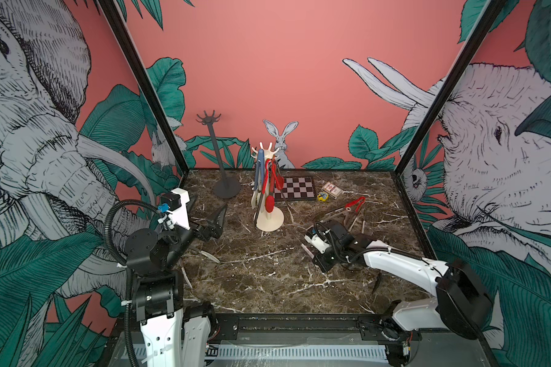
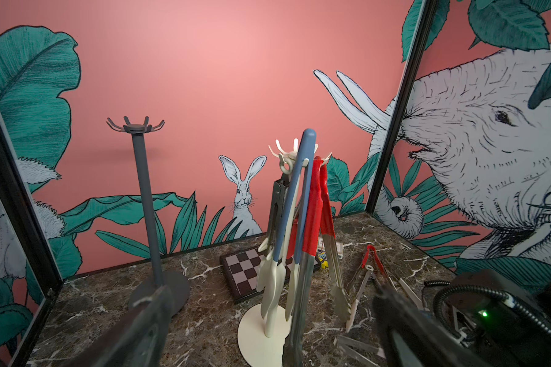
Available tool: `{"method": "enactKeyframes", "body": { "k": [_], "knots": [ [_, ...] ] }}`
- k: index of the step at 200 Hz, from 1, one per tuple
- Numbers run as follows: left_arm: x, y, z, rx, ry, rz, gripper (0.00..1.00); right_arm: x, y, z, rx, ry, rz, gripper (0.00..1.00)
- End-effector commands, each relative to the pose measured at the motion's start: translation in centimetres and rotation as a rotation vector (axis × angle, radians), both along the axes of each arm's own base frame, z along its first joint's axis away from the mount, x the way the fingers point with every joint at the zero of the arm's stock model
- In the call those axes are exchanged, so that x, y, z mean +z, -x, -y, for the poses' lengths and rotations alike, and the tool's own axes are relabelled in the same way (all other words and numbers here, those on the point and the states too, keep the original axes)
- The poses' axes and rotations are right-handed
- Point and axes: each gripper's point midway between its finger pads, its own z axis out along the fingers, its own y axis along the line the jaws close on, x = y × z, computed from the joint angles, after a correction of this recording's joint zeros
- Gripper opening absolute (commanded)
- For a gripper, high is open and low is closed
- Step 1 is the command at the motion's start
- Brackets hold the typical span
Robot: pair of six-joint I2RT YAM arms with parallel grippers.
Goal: Hang food tongs on kitchen utensil racks
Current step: Pick up the food tongs from the center of the board.
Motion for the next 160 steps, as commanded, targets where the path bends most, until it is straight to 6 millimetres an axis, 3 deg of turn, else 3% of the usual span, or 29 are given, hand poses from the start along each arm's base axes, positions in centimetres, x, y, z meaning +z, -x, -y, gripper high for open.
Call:
{"method": "enactKeyframes", "body": {
  "k": [1, 81, 160],
  "knots": [
    [0.4, -0.1, 0.1, -0.015, 0.003, 0.024, 0.99, 1.8, -1.1, 0.2, -0.032, -0.075, 0.037, 0.00],
    [0.7, 0.0, 0.5, -0.044, 0.035, 0.028, 0.99, 5.8, -5.4, 2.9, -0.163, -0.183, 0.122, 0.00],
    [0.6, 0.2, 0.8, -0.065, 0.045, 0.019, 0.99, 13.5, -10.4, 2.1, -0.149, -0.416, 0.324, 0.00]
  ]
}}
